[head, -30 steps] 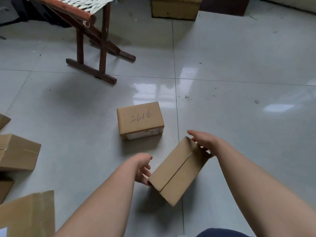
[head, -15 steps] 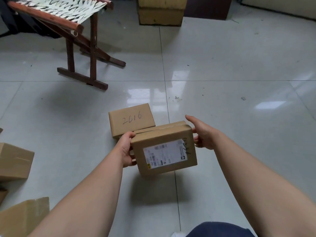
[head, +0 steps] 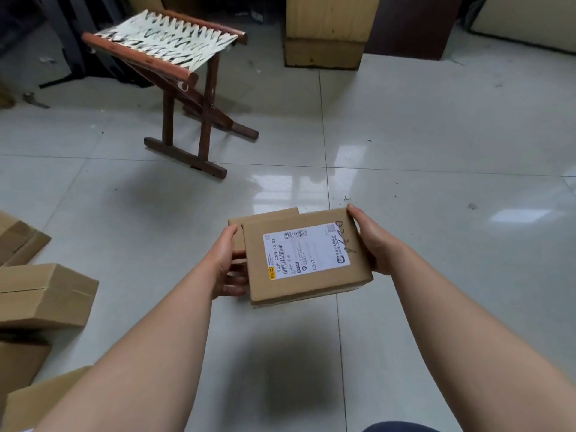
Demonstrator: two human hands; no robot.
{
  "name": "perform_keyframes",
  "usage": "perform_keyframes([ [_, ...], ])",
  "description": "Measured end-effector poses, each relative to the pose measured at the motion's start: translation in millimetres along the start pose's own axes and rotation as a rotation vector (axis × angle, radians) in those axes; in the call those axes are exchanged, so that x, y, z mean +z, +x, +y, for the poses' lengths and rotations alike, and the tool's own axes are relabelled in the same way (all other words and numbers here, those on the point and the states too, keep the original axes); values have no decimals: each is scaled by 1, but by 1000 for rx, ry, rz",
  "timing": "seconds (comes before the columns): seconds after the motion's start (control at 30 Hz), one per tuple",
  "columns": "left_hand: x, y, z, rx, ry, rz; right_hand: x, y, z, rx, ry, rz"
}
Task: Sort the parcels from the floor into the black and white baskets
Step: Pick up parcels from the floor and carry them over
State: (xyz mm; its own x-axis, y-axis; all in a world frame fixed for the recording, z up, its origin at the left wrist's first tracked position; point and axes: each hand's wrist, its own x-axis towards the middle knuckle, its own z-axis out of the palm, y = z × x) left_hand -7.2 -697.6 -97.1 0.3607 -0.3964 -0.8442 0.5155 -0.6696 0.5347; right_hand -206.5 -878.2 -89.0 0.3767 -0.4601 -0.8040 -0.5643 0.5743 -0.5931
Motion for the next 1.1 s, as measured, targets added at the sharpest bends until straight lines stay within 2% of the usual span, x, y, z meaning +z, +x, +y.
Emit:
perform_keyframes([
  [0.17, -19, 8, 33, 189, -68, 101, 38, 14, -42, -99, -5, 5],
  [0.37, -27, 42, 41, 276, -137, 121, 59, 48, -63, -108, -27, 57],
  [0.5, -30, 65, 39, 273, -173, 141, 64, 68, -58, -116, 9, 64],
  [0.7, -37, 93, 22, 215, -170, 143, 54, 97, -28, -89, 161, 191],
  [0.83, -41, 105, 11, 136, -149, 130, 52, 109, -10, -28, 197, 59],
  [1.0, -35, 104, 5, 92, -230, 26, 56, 112, -6, -87, 341, -97],
  [1.1, -35, 107, 8, 112, -273, 20, 59, 115, -4, -79, 326, -104],
])
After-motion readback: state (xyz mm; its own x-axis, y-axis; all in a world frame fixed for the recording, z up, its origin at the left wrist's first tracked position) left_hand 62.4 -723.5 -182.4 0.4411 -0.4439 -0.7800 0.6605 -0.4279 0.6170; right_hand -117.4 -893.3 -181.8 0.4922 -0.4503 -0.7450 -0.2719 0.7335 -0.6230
